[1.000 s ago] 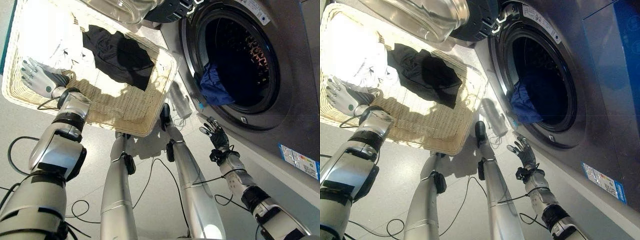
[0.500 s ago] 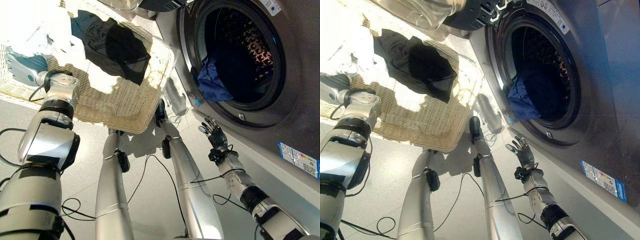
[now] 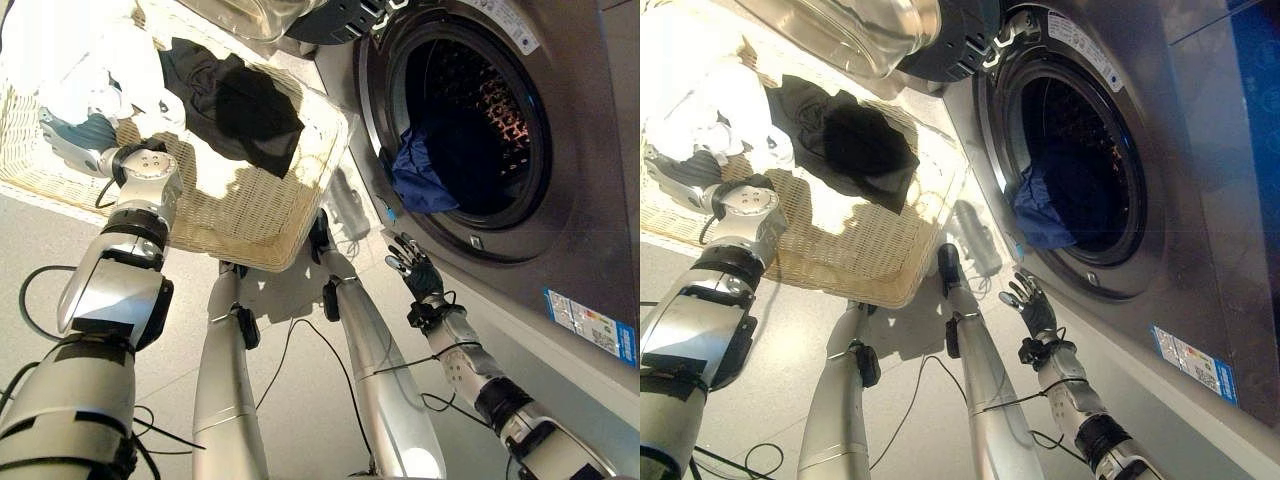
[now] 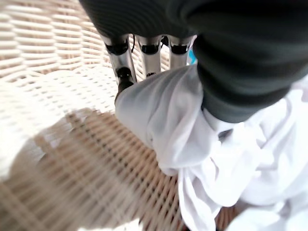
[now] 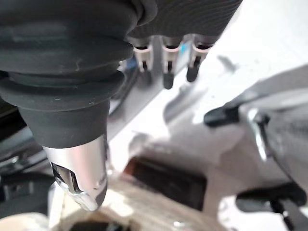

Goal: Put the clothes into the washing machine.

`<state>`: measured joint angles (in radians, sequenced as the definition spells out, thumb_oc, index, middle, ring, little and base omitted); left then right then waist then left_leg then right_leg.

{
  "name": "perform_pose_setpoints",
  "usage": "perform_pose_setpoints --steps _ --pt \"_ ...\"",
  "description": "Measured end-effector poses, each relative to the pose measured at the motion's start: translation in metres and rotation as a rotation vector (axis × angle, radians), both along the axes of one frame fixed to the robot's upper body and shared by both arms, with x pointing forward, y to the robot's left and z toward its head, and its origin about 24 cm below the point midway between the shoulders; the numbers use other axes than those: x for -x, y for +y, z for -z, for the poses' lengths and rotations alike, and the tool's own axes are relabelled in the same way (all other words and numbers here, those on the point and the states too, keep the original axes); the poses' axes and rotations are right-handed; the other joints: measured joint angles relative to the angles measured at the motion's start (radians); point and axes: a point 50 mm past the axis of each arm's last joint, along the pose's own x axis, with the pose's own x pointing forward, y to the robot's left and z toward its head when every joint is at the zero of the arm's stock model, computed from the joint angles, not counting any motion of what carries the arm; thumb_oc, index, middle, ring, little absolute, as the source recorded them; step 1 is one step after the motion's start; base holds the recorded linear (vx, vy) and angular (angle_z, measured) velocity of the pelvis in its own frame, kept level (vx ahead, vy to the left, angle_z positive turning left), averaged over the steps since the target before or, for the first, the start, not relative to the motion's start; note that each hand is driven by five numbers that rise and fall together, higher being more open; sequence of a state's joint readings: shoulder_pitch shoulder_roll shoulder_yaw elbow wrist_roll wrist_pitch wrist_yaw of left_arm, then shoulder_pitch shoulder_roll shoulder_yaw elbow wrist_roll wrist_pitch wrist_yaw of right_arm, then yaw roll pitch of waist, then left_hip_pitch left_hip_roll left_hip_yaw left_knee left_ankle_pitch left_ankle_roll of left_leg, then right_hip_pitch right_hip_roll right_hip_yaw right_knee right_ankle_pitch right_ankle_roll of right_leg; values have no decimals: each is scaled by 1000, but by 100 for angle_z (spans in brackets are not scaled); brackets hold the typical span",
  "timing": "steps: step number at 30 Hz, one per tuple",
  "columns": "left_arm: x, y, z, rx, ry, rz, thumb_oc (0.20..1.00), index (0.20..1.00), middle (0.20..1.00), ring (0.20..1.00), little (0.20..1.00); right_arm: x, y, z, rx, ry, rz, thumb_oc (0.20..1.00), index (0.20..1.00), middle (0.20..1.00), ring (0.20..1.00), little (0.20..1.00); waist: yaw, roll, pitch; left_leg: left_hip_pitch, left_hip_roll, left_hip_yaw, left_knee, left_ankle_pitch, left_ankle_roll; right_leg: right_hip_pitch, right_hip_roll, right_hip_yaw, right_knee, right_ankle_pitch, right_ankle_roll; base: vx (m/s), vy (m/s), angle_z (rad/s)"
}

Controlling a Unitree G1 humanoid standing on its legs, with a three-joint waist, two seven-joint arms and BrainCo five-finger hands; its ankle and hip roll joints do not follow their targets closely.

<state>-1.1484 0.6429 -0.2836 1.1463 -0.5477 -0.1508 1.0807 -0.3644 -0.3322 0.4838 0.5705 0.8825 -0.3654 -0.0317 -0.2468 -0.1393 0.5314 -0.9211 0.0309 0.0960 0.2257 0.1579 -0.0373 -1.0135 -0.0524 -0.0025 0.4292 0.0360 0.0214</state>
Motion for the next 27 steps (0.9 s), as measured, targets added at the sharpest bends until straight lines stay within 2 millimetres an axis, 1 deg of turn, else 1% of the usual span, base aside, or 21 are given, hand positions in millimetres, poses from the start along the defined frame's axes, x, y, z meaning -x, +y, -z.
perform_pose_setpoints --steps 1,3,5,6,7,8,9,11,12,15,17,19,22,23,25,27 --pt "0 -1 7 15 8 10 200 200 200 200 200 3 0 3 3 7 -1 1000 1000 1000 1000 1000 11 0 0 24 3 0 -20 7 -6 19 4 -1 -11 0 -1 -69 -47 -6" --pt "0 -2 13 28 11 30 200 200 200 200 200 7 -1 7 7 20 1 1000 1000 1000 1000 1000 28 1 0 47 10 -1 -42 14 -16 36 11 -3 -18 1 -1 -65 -54 -3" --pt "2 0 22 41 11 50 200 200 200 200 200 10 -2 12 13 36 6 1000 1000 1000 1000 1000 61 1 0 79 16 -19 -88 27 -34 57 23 -10 -39 8 -10 -105 -80 -4" --pt "3 1 28 53 22 61 200 200 200 200 200 11 -2 13 18 39 8 1000 1000 1000 1000 1000 81 2 0 101 24 -27 -114 44 -35 72 31 -15 -52 12 -17 -114 -94 -4" --pt "4 2 34 74 25 70 200 200 200 200 200 11 -2 12 21 37 10 1000 1000 1000 1000 1000 93 3 1 116 30 -29 -130 46 -39 86 34 -21 -59 11 -18 -58 -54 -4" --pt "4 2 34 74 25 70 200 200 200 200 200 11 -2 12 21 37 10 1000 1000 1000 1000 1000 93 3 1 116 30 -29 -130 46 -39 86 34 -21 -59 11 -18 -112 -109 9" --pt "6 3 43 117 14 86 200 200 200 200 200 10 -1 11 24 31 15 1000 1000 1000 1000 1000 103 8 1 140 37 -45 -145 56 -47 111 37 -46 -60 5 -28 -99 -94 15" --pt "8 2 54 146 10 113 200 200 200 200 200 10 -2 9 22 28 24 1000 1000 1000 1000 1000 111 15 3 161 38 -56 -157 70 -48 131 38 -61 -59 0 -42 -102 -98 20" --pt "6 -7 60 191 -24 157 200 200 200 200 200 10 -2 9 23 31 34 1000 1000 1000 1000 1000 124 21 2 186 38 -65 -171 74 -51 152 36 -67 -57 -9 -54 -116 -119 19" --pt "11 -13 82 251 -45 213 200 200 200 200 200 9 -1 8 40 26 41 1000 1000 1000 1000 1000 146 29 2 232 39 -84 -186 74 -57 196 35 -90 -46 -34 -53 -86 -85 16" --pt "15 -13 91 251 -48 235 200 200 200 200 200 9 -2 7 49 22 50 1000 1000 1000 1000 1000 165 31 2 247 41 -91 -192 66 -67 207 34 -95 -35 -43 -56 -91 -92 9" --pt "18 -18 96 292 -104 279 200 200 200 200 200 9 -7 7 42 20 80 1000 1000 1000 1000 1000 183 45 4 255 45 -94 -210 66 -67 212 34 -106 -37 -43 -56 -81 -90 11" --pt "30 -27 120 346 -146 324 200 200 200 200 200 11 -9 8 36 25 96 1000 1000 1000 1000 1000 190 62 4 294 54 -96 -231 73 -70 255 33 -127 -44 -53 -67 -79 -97 16" --pt "34 -32 127 356 -159 350 200 200 200 200 200 13 -9 6 27 13 100 1000 1000 1000 1000 1000 199 64 5 303 56 -99 -231 73 -70 268 34 -137 -42 -63 -64 -61 -98 12" --pt "39 -45 128 359 -218 420 200 200 200 200 200 16 -12 4 10 -3 118 1000 1000 1000 1000 1000 212 69 5 307 58 -103 -232 74 -70 276 32 -146 -41 -68 -69 -31 -58 14" --pt "45 -53 135 347 -228 462 200 200 200 200 200 15 -11 2 0 -14 124 1000 1000 1000 1000 1000 214 73 5 313 59 -104 -233 81 -70 287 31 -157 -37 -76 -73 -50 -91 21"
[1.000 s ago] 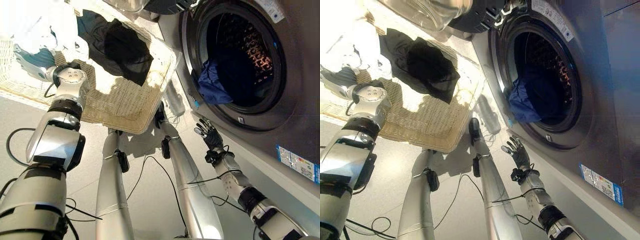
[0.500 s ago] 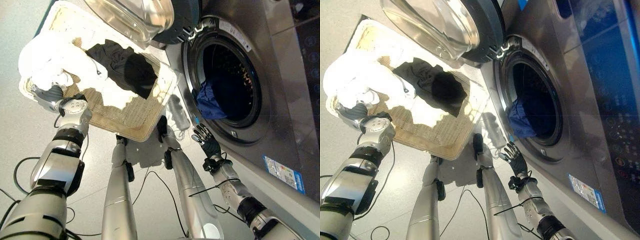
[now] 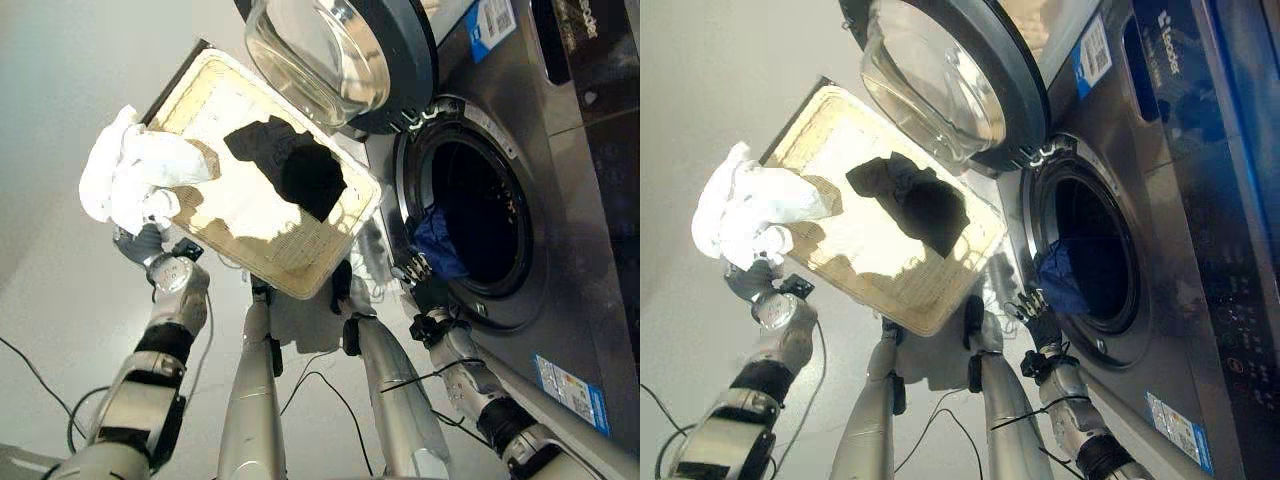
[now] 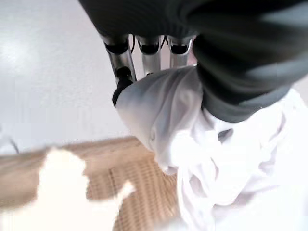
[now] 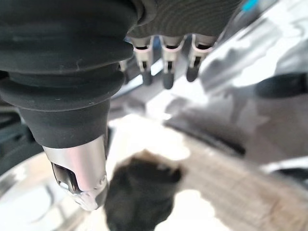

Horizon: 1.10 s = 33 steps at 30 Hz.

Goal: Put the clothes into the washing machine.

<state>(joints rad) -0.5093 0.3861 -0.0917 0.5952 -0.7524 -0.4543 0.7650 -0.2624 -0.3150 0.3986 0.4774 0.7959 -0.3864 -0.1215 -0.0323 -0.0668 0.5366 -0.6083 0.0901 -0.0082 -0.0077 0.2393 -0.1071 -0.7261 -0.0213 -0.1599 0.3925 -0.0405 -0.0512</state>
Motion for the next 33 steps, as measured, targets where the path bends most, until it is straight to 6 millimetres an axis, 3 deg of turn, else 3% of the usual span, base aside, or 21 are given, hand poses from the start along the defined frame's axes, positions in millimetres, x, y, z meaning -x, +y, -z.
perform_pose_setpoints --steps 4,5,8,11,14,16,23,33 --pt "24 -38 -11 -275 -107 141 200 200 200 200 200 2 5 -10 18 -62 9 1000 1000 1000 1000 1000 38 7 1 36 -4 -24 -12 9 -1 42 -4 -19 3 -23 1 -31 -44 18" --pt "24 -38 -11 -275 -107 141 200 200 200 200 200 2 5 -10 18 -62 9 1000 1000 1000 1000 1000 38 7 1 36 -4 -24 -12 9 -1 42 -4 -19 3 -23 1 -16 -12 7" --pt "34 -35 -29 -526 -146 162 200 200 200 200 200 -2 12 -29 86 -159 -36 1000 1000 1000 1000 1000 80 12 0 42 -4 -28 -12 -2 -5 46 -11 -32 18 -34 7 -16 -16 5" --pt "39 -39 -40 -702 -174 176 200 200 200 200 200 -4 13 -42 141 -226 -54 1000 1000 1000 1000 1000 88 22 -1 43 -6 -27 -7 -1 -4 50 -18 -40 27 -40 6 -3 -26 9" --pt "39 -44 -51 -1071 -129 176 200 200 200 200 200 -5 18 -61 386 -320 -155 1000 1000 1000 1000 1000 100 23 0 43 -6 -27 -3 -1 -4 52 -21 -43 26 -41 7 -2 -4 3" --pt "39 -44 -50 -1189 -95 185 200 200 200 200 200 -9 19 -73 460 -363 -182 1000 1000 1000 1000 1000 101 23 0 44 -7 -27 -3 1 -5 55 -21 -46 25 -41 8 0 0 0" --pt "30 -54 -42 -1529 -31 255 200 200 200 200 200 -20 37 -98 561 -438 -292 1000 1000 1000 1000 1000 101 24 0 45 -11 -25 -3 9 0 56 -27 -46 23 -43 10 0 23 0" --pt "24 -68 -51 -1685 -96 301 200 200 200 200 200 -22 41 -105 577 -435 -343 1000 1000 1000 1000 1000 95 26 1 47 -15 -18 -5 6 -3 55 -32 -40 22 -43 11 -2 27 0"
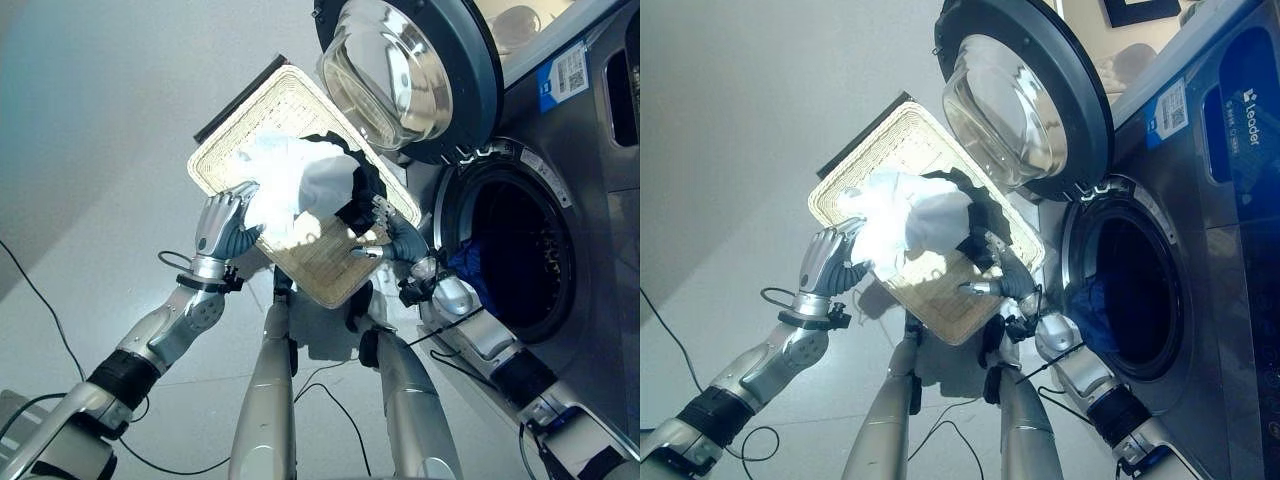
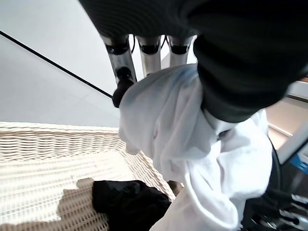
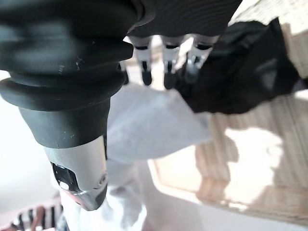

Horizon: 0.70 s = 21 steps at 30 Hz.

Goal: Put the clothes into the washing machine.

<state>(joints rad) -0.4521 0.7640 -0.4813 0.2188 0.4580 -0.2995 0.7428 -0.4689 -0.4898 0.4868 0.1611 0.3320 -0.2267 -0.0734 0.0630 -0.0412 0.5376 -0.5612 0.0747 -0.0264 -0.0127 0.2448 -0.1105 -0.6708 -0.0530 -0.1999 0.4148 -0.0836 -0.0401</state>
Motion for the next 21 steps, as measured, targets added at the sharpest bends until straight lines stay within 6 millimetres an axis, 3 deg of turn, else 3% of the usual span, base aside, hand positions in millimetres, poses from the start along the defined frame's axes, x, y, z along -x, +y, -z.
perform_pose_setpoints --steps 5,21 --pt "0 -4 2 -7 10 23 200 200 200 200 200 0 0 1 -9 14 1 1000 1000 1000 1000 1000 -2 3 2 0 0 2 -2 0 0 -2 0 1 -1 0 0 -1 3 -1" --pt "12 -48 20 -50 69 282 200 200 200 200 200 1 -3 13 -160 128 27 1000 1000 1000 1000 1000 -22 3 2 0 8 27 -14 2 3 -9 13 16 -25 3 1 0 1 -2"
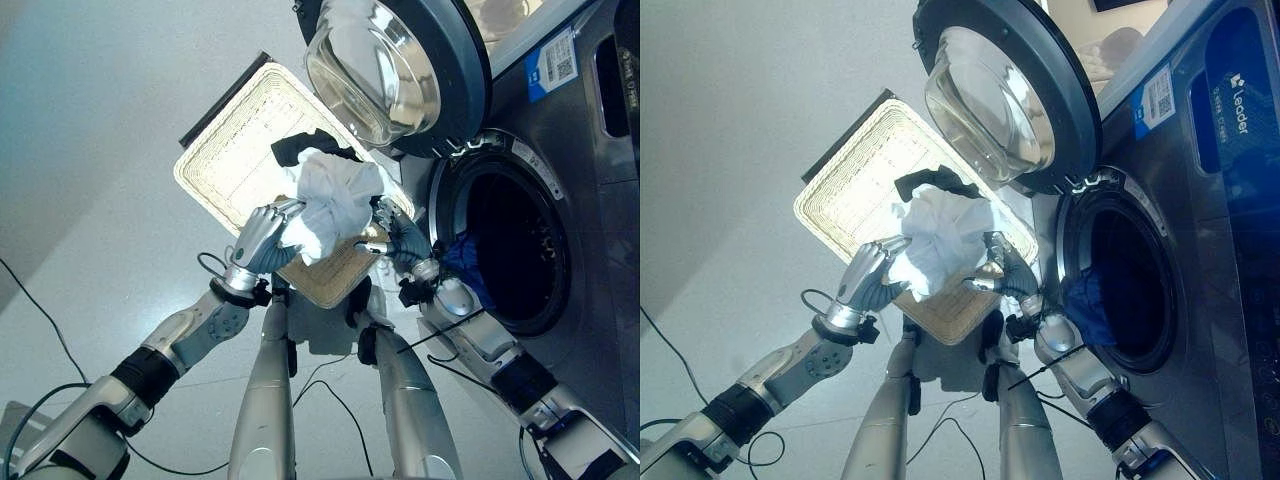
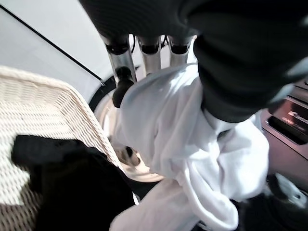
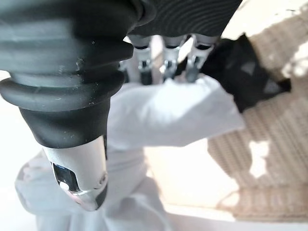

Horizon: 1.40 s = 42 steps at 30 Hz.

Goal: Put the clothes into the washing machine.

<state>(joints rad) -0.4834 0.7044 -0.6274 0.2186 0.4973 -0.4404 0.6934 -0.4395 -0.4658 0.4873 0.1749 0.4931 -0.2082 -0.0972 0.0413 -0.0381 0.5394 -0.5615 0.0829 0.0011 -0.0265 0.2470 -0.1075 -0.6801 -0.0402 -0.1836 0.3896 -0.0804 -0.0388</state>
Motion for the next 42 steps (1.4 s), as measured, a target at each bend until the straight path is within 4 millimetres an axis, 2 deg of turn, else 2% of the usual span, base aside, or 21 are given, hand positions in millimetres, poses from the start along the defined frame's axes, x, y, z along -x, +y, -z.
perform_pose_setpoints --steps 6,10,19,25,27,28,29,30,34,39,42 --pt "1 -6 1 -16 7 44 200 200 200 200 200 -3 -1 6 10 40 11 1000 1000 1000 1000 1000 -1 0 0 0 1 2 -1 -1 -1 0 2 2 -4 1 0 5 -3 0" --pt "4 -10 1 -13 5 91 200 200 200 200 200 -6 0 15 95 92 27 1000 1000 1000 1000 1000 -1 -1 0 0 1 3 -4 -1 -1 1 2 3 -8 2 1 0 0 0" --pt "5 -17 -1 -60 -22 138 200 200 200 200 200 -8 2 26 150 173 15 1000 1000 1000 1000 1000 -3 -1 -1 0 1 2 -10 -1 -1 3 3 2 -14 9 3 0 0 0" --pt "6 -24 -6 -72 -38 195 200 200 200 200 200 -8 7 39 191 306 -110 1000 1000 1000 1000 1000 -4 -3 -2 -2 1 2 -12 -1 0 3 4 2 -18 9 4 0 0 0" --pt "5 -29 -8 -100 -40 222 200 200 200 200 200 -6 12 41 175 357 -206 1000 1000 1000 1000 1000 -4 -3 -2 -5 1 -1 -12 -1 0 3 4 -1 -21 10 4 14 -12 2" --pt "5 -30 -9 -112 -41 231 200 200 200 200 200 -6 14 39 162 366 -239 743 743 743 743 743 -4 -4 -2 -5 1 -2 -11 -1 0 3 4 -2 -21 10 4 0 0 0" --pt "5 -30 -9 -112 -41 231 200 200 200 200 200 -6 14 39 162 366 -239 743 743 743 743 743 -4 -4 -2 -5 1 -2 -11 -1 0 3 4 -2 -21 10 4 0 0 0" --pt "4 -33 -11 -133 -42 245 200 200 200 200 200 -7 18 35 106 380 -288 200 200 200 200 200 -3 -4 -2 -5 1 -2 -11 -1 0 3 4 -2 -21 10 4 0 0 0" --pt "0 -33 -15 -128 -13 248 200 200 200 200 200 -4 21 34 -36 403 -349 200 200 200 200 200 -4 -4 -2 -5 -1 -2 -11 -2 1 3 2 -1 -21 10 5 0 0 0" --pt "-2 -34 -11 -138 39 232 200 200 200 200 200 -2 20 36 -47 402 -358 200 200 200 200 200 -3 -4 -2 -8 -3 -1 -11 -3 3 -2 1 2 -21 10 6 1 1 -1" --pt "-10 -33 -1 -146 125 179 200 200 200 200 200 -4 15 44 -48 422 -326 200 200 200 200 200 -3 -4 -2 -10 -4 0 -11 -4 4 -6 1 7 -21 10 6 1 2 -2"
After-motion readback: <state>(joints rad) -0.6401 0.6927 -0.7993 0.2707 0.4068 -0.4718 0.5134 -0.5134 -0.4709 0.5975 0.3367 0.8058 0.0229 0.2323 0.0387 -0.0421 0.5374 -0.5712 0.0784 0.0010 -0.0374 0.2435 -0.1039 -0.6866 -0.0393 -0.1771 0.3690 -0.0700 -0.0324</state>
